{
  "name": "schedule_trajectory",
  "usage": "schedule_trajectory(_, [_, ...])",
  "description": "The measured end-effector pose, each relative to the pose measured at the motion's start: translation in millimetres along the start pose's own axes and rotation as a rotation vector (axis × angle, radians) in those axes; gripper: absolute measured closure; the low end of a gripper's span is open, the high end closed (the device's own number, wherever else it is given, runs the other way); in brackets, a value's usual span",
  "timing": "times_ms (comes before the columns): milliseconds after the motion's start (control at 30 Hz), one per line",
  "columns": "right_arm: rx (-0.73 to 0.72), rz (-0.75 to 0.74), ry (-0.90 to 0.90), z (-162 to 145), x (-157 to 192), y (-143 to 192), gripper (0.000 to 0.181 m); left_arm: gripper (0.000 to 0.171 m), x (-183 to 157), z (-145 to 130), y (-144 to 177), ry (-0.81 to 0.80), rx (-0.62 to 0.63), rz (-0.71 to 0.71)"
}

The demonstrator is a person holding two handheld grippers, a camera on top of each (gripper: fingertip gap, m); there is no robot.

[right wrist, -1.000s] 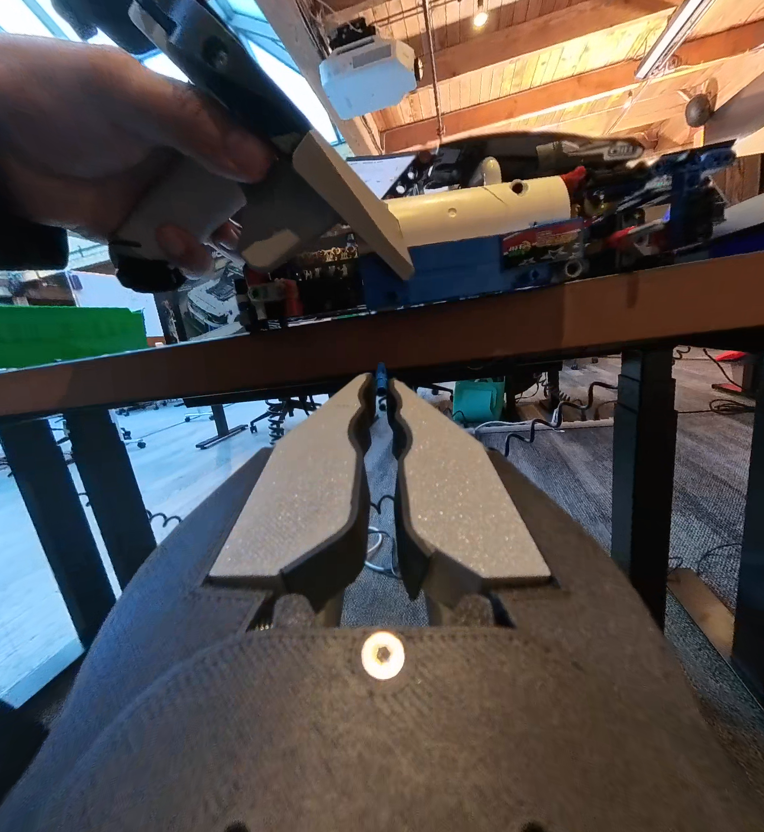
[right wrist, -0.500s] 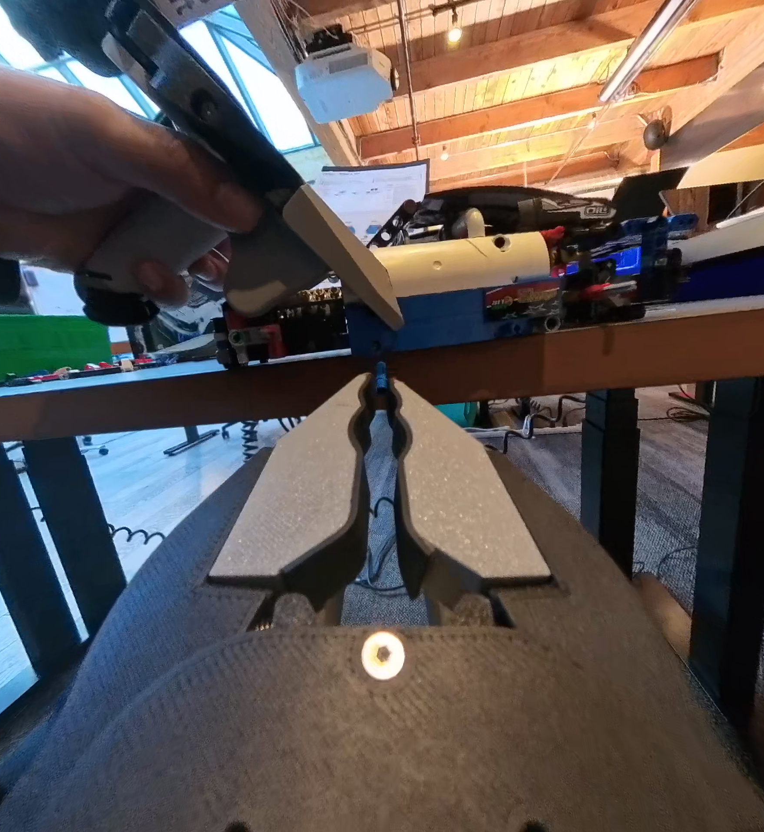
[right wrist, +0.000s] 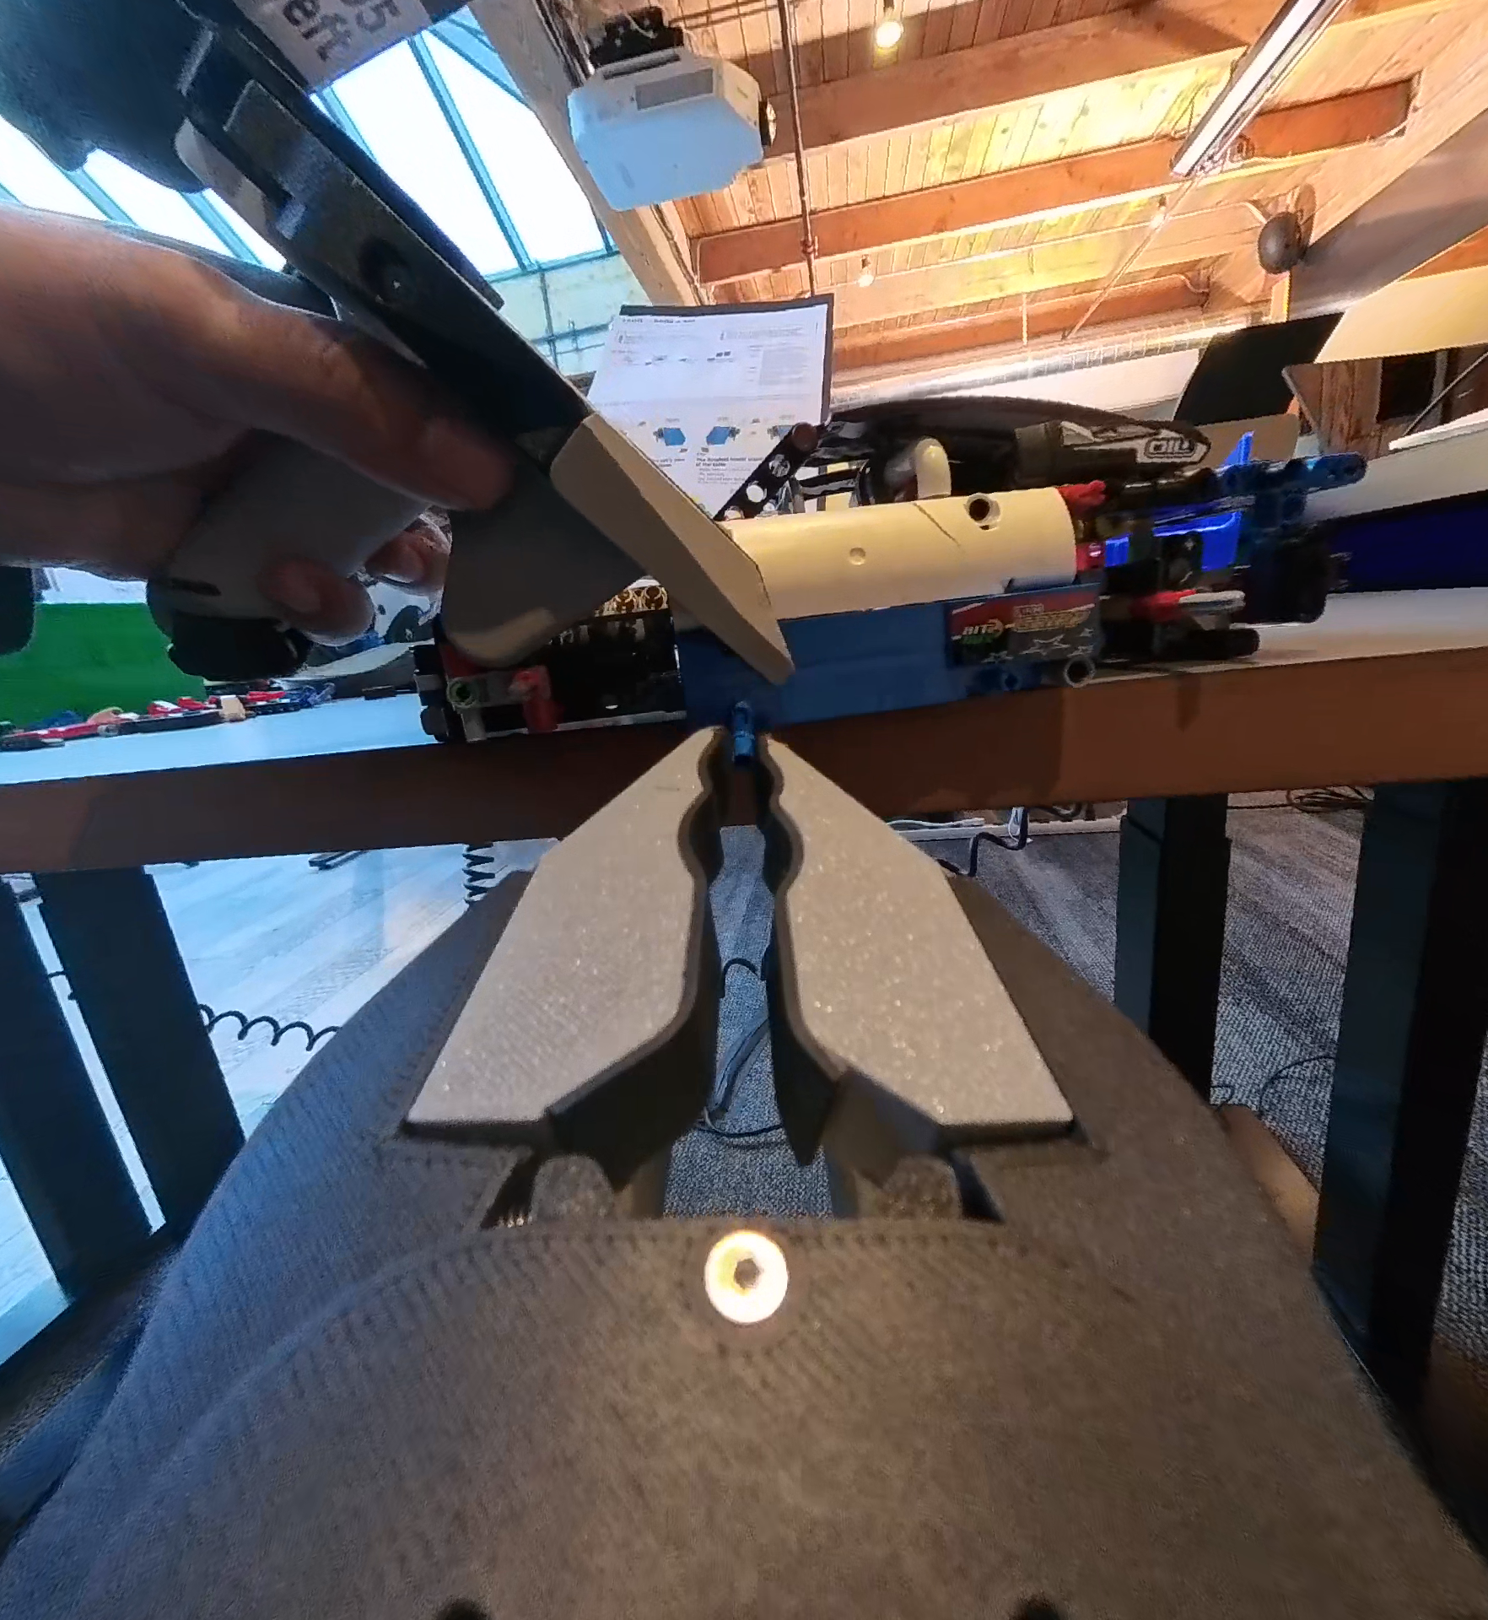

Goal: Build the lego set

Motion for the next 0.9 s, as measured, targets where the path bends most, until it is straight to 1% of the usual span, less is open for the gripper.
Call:
schedule_trajectory(567, [0.045, 0.01, 0.034, 2.5, 1.4, -0.2, 0.179, 0.076, -0.8, -0.7, 0.7, -0.002, -0.018, 0.008])
schedule_trajectory(900, [0.075, 0.013, 0.043, 4.6, 1.1, -0.9, 0.179, 0.076, -0.5, -0.1, 0.7, -0.006, -0.008, 0.005])
Point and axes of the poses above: each gripper's, where its closed fingertips meet, y back along the fingers, z out of its top, x = y × z across the jaws, the point moved 8 cm from there along y, back along the fingers, and after that the axes turned 13 degrees about -x, right-handed, at the moved point
